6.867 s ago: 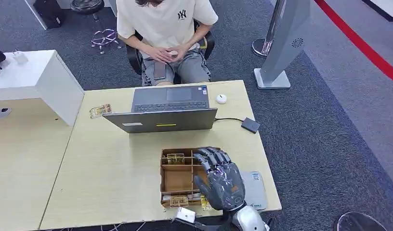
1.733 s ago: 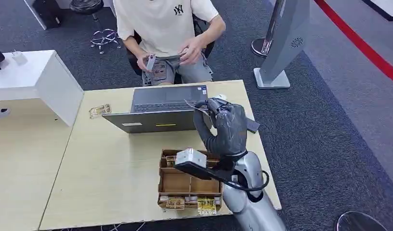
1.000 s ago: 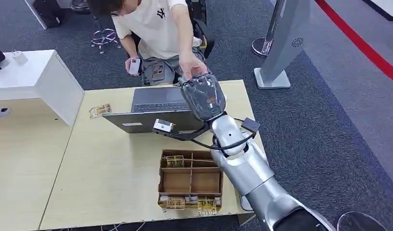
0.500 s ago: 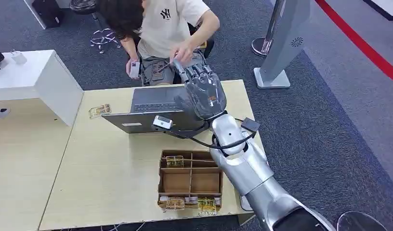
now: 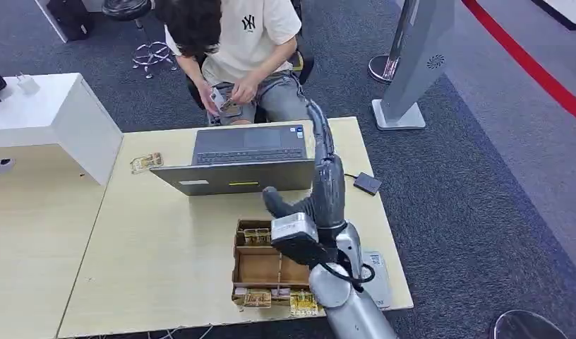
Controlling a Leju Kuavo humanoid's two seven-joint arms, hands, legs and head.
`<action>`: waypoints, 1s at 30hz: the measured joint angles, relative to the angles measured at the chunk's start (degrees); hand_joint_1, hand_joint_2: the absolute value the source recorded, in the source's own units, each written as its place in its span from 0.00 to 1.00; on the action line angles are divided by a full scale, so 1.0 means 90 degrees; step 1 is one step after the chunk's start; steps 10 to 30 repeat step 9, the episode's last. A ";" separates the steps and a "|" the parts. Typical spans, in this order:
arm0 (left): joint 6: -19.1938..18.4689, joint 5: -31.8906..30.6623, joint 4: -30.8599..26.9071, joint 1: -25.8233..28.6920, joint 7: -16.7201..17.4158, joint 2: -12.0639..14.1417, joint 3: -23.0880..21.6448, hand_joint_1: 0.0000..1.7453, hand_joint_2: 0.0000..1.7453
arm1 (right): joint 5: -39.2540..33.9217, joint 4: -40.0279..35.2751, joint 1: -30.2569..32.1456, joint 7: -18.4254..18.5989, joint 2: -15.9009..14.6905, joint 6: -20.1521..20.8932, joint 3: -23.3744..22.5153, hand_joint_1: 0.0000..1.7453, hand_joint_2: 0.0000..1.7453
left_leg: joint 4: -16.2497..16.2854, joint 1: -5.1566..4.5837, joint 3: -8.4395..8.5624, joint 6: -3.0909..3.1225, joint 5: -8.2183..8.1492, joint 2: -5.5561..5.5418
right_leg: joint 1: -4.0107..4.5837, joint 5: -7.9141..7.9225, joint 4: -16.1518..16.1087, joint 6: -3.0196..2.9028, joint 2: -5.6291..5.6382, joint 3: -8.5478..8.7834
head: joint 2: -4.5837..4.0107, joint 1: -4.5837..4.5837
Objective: Pass the card to the sensor for recognition and then transmit it.
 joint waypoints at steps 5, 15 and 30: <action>0.0034 0.0104 0.0000 0.0036 -0.0017 0.0022 0.0187 0.00 0.00 | -0.2116 -0.0577 0.0458 -0.0025 -0.0263 0.1847 0.0733 0.00 0.00 | 0.0000 0.0004 -0.0002 0.0000 0.0000 -0.0002 | 0.0000 -0.0001 0.0000 -0.0001 -0.0001 -0.0002 | 0.0000 -0.0005; -0.0017 0.0083 0.0000 0.0038 -0.0017 0.0068 0.0226 0.00 0.00 | -0.3254 -0.0778 0.0662 -0.0183 -0.0535 0.3568 0.1080 0.00 0.00 | 0.0000 0.0007 -0.0001 -0.0002 -0.0001 -0.0001 | 0.0001 -0.0002 0.0000 -0.0002 -0.0001 -0.0002 | 0.0000 -0.0005; -0.0017 0.0083 0.0000 0.0038 -0.0017 0.0068 0.0226 0.00 0.00 | -0.3254 -0.0778 0.0662 -0.0183 -0.0535 0.3568 0.1080 0.00 0.00 | 0.0000 0.0007 -0.0001 -0.0002 -0.0001 -0.0001 | 0.0001 -0.0002 0.0000 -0.0002 -0.0001 -0.0002 | 0.0000 -0.0005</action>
